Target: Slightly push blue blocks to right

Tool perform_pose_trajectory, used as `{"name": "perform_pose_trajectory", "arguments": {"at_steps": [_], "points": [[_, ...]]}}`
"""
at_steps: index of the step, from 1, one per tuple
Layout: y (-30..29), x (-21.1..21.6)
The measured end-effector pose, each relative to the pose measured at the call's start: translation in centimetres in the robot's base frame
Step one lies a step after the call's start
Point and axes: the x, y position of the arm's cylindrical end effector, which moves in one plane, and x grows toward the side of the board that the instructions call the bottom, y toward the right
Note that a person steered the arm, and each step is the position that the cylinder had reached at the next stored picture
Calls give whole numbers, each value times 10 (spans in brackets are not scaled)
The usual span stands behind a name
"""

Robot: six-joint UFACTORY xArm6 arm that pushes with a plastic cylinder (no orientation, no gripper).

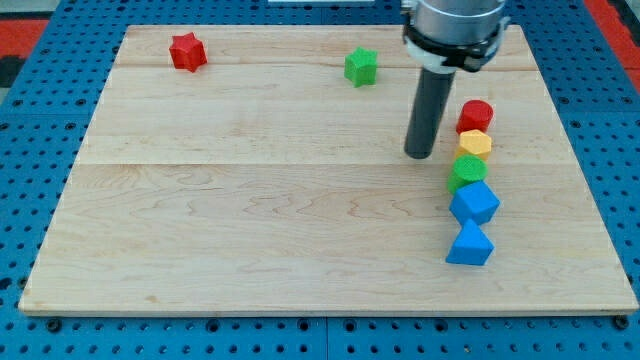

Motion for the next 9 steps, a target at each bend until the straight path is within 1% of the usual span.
{"name": "perform_pose_trajectory", "arguments": {"at_steps": [1, 2, 3, 4, 6, 8, 9], "points": [[5, 28], [17, 43], [28, 57], [29, 62], [-55, 69], [-11, 92], [-10, 113]]}}
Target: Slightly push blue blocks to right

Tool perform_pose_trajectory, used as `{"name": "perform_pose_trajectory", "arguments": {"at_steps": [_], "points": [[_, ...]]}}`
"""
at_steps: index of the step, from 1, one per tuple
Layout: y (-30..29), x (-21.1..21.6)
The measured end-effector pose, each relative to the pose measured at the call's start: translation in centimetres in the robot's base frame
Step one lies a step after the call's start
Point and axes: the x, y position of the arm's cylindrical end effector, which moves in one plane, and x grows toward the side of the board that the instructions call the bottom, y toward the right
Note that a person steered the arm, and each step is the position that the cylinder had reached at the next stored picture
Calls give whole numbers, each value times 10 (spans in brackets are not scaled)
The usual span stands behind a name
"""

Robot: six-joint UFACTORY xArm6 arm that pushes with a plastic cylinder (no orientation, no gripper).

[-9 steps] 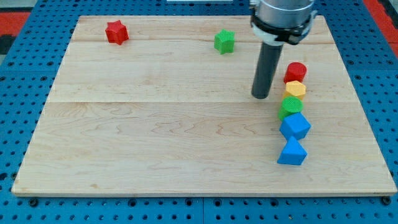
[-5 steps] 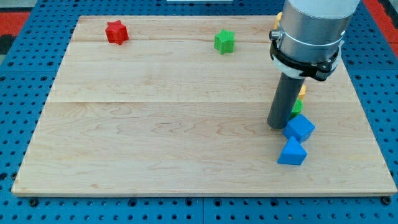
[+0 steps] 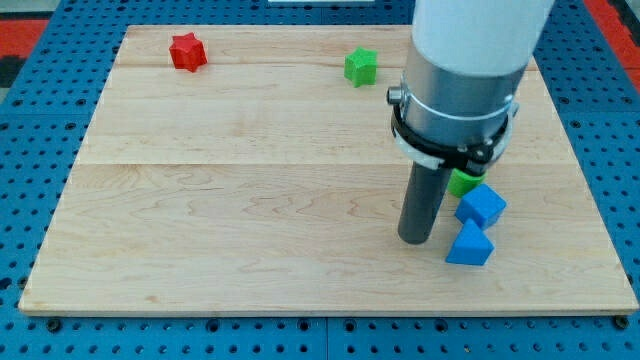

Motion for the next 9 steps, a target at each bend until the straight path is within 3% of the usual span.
{"name": "perform_pose_trajectory", "arguments": {"at_steps": [2, 3, 5, 6, 7, 9], "points": [[45, 6], [40, 18], [-80, 24], [-143, -12], [-181, -78], [-148, -215]]}}
